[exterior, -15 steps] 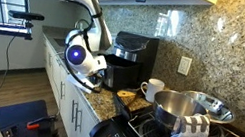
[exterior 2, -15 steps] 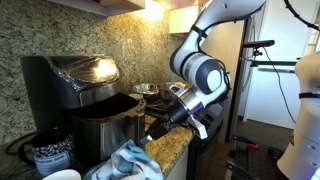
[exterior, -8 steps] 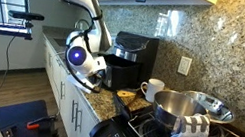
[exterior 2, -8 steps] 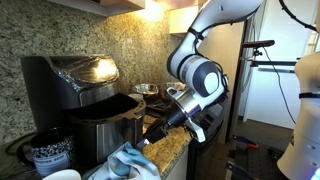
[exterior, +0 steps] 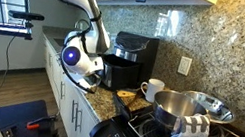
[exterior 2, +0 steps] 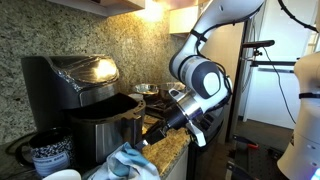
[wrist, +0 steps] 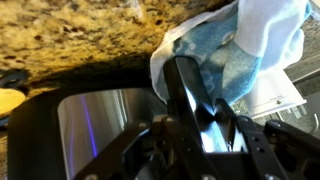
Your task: Open and then close the drawer of the air fryer
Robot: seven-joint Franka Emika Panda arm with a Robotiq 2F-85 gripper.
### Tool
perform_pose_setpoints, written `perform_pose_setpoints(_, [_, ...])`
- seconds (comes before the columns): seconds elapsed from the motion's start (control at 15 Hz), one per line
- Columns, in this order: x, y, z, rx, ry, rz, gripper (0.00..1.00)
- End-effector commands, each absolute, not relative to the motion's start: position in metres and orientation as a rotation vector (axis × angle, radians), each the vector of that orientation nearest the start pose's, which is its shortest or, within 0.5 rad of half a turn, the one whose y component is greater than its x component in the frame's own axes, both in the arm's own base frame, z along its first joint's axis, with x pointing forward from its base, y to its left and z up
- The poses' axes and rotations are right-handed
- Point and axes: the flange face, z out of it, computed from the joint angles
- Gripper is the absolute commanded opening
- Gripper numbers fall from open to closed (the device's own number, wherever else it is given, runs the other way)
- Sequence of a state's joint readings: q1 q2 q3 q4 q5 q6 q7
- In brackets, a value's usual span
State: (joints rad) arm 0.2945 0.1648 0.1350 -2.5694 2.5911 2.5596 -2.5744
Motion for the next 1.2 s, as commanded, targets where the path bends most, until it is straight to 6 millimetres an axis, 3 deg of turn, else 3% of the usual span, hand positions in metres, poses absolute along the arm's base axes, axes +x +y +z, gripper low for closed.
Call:
perform_pose_setpoints(0.0, [0.397,0.143,0.191,-2.371,-0.506,-1.150,0.17])
perform_pose_setpoints(0.8, [0.402,0.115,0.200,-2.409,-0.461,-1.212,0.17])
perform_pose_setpoints(1.13, [0.407,0.113,0.204,-2.411,-0.447,-1.226,0.17])
